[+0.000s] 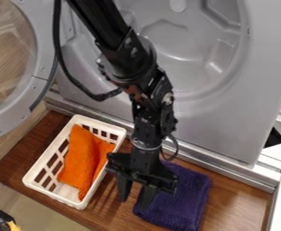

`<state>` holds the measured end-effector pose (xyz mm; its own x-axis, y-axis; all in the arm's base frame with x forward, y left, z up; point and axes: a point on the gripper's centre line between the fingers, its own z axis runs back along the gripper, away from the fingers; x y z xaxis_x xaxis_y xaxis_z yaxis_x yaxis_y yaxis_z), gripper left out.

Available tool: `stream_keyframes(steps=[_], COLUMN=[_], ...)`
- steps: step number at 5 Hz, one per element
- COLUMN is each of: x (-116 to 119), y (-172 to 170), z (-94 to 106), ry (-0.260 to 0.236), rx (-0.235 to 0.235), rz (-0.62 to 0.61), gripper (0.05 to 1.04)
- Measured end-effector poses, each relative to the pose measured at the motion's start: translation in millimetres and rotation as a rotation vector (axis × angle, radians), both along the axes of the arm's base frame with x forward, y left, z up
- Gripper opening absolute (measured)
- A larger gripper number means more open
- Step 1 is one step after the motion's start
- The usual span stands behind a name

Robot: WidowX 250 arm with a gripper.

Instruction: Moved the purple cloth to the right side of the table

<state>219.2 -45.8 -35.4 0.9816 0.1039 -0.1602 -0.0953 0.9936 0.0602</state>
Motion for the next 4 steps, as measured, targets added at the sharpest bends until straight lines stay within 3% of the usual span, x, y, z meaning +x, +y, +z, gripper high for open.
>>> stream_keyframes(steps=[1,2,4], x=[7.6,8.6,19.7], y=[1.7,3.3,7.1], z=[6.1,11.5,54.9], ry=[-0.005,-0.005,-0.054], rx=[0.033,0.045,0.162], rz=[-0.005,0.001,-0.069], gripper=[0.922,1.014,1.002])
